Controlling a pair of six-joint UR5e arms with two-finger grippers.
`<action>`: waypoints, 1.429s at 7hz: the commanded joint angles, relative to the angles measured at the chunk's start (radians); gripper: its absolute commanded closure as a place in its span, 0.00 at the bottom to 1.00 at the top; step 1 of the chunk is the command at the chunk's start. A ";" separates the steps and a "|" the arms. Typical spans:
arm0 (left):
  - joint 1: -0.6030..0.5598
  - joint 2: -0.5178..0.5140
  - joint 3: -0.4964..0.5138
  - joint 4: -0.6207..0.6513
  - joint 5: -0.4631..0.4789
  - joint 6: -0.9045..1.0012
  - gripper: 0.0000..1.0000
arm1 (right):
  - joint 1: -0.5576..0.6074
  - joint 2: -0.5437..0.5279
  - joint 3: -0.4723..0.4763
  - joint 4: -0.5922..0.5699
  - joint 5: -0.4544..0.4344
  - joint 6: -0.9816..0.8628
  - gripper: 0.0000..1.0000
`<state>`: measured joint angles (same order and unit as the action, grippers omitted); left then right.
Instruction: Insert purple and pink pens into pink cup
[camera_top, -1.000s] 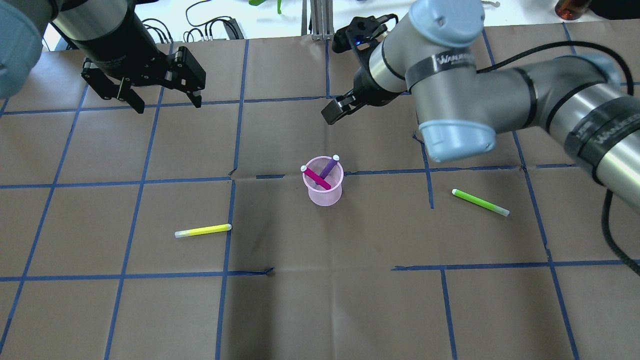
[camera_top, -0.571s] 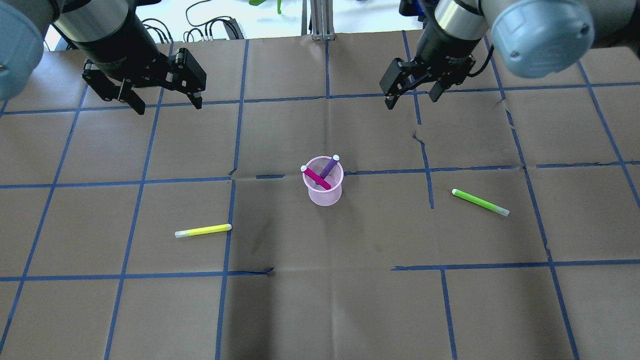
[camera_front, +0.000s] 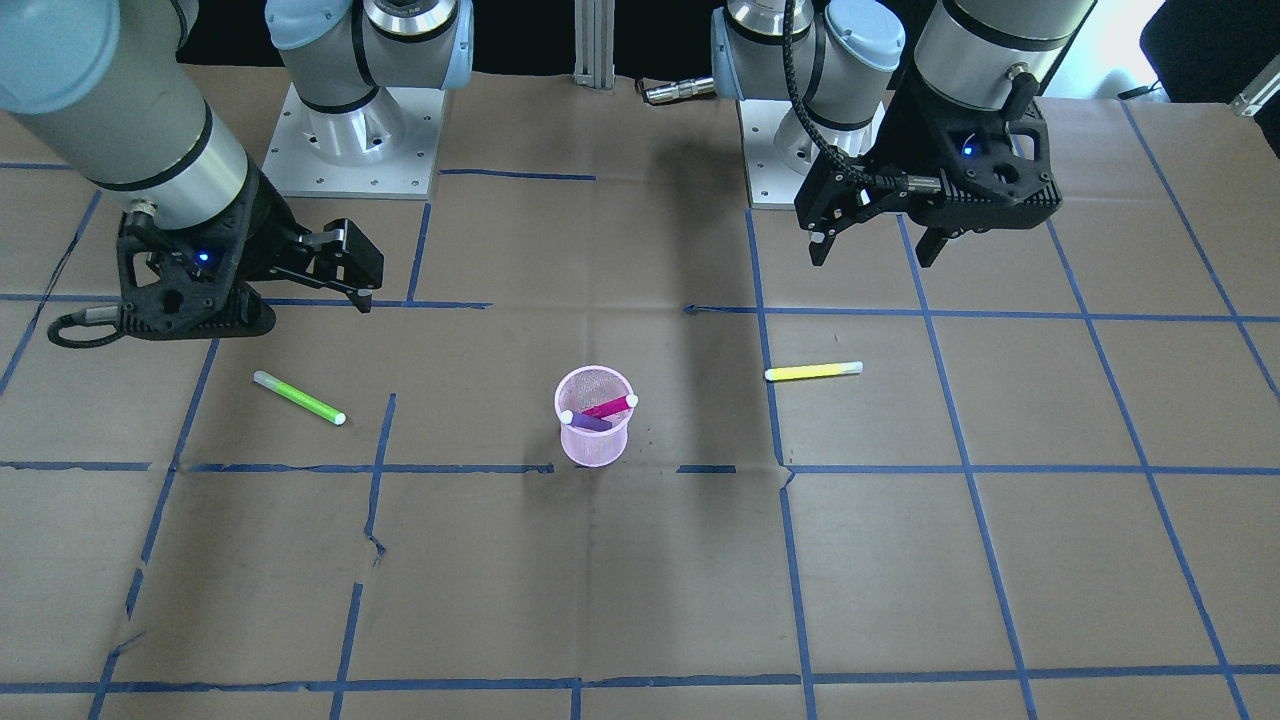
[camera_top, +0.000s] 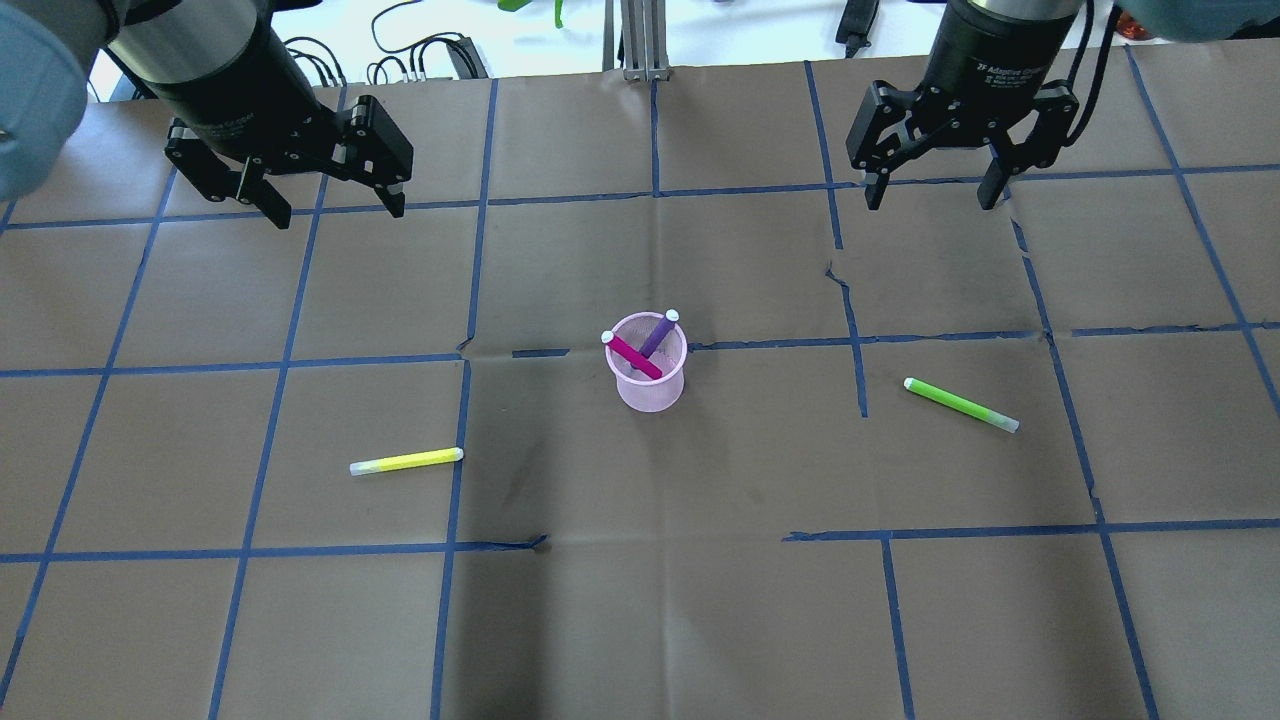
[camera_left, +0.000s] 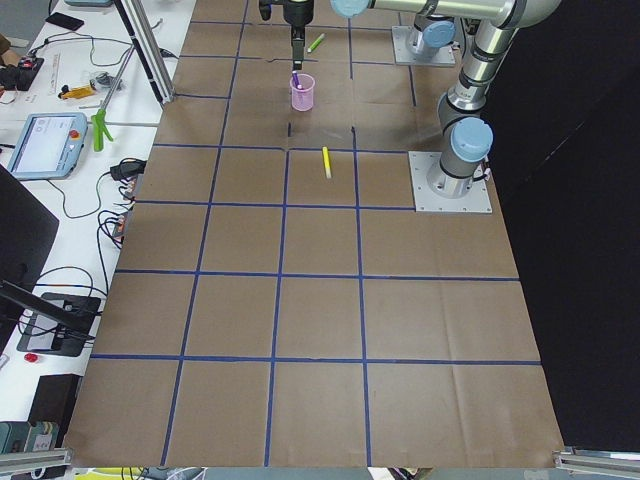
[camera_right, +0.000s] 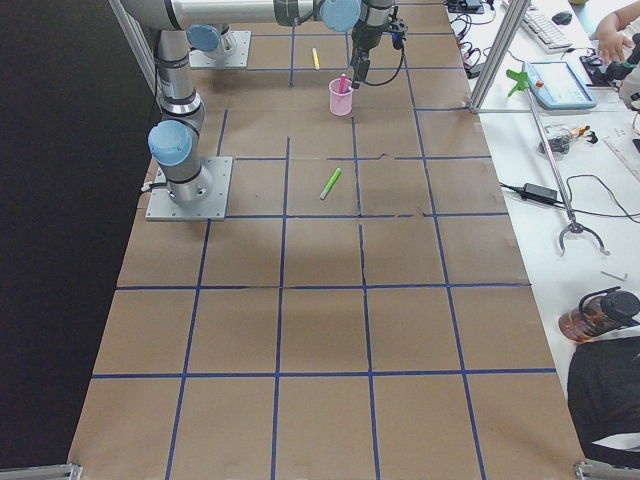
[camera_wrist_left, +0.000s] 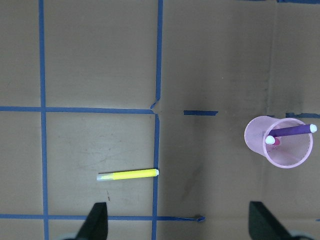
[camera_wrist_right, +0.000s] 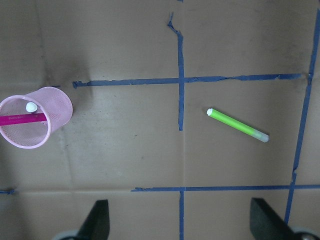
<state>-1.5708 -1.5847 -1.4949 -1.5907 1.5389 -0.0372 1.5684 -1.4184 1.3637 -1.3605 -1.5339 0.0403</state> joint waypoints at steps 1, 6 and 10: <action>0.000 0.000 -0.004 0.000 0.000 -0.001 0.01 | 0.001 -0.036 -0.002 0.024 -0.005 0.026 0.00; 0.000 0.005 -0.008 0.000 0.000 -0.001 0.01 | -0.039 -0.042 0.011 -0.003 0.000 0.019 0.00; 0.000 0.006 -0.011 0.000 -0.002 -0.001 0.01 | -0.036 -0.043 0.009 -0.005 -0.005 0.027 0.00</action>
<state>-1.5708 -1.5795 -1.5053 -1.5907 1.5372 -0.0382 1.5311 -1.4603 1.3736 -1.3662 -1.5374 0.0665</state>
